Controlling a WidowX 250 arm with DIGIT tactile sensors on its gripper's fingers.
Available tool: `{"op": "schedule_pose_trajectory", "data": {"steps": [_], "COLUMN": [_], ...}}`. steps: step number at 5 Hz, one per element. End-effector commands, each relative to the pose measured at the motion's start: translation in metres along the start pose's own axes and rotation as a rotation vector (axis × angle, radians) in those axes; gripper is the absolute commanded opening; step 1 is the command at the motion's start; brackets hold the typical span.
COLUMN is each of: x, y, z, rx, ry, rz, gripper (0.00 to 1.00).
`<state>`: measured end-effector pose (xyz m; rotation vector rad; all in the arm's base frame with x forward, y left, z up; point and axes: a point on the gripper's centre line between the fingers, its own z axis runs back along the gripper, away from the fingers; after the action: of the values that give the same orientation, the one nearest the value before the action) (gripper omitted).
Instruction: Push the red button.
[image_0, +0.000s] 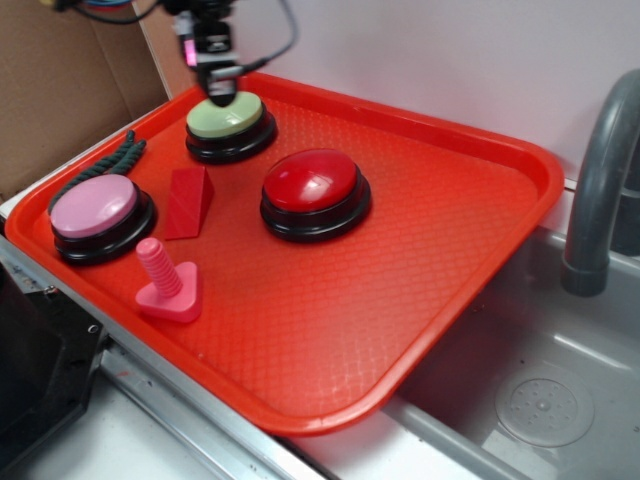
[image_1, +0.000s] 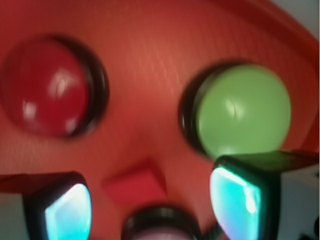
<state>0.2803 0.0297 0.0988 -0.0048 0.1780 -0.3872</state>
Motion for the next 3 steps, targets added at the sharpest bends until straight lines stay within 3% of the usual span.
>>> {"op": "schedule_pose_trajectory", "data": {"steps": [1,2,3], "x": [0.029,0.026,0.026], "y": [-0.041,-0.059,-0.059], "z": [0.022,0.031,0.031], "rx": [0.088,0.118,0.118], "ry": [-0.059,-0.104,-0.104], "rz": [0.306,0.554,0.554], "gripper": [1.0,1.0,1.0]}}
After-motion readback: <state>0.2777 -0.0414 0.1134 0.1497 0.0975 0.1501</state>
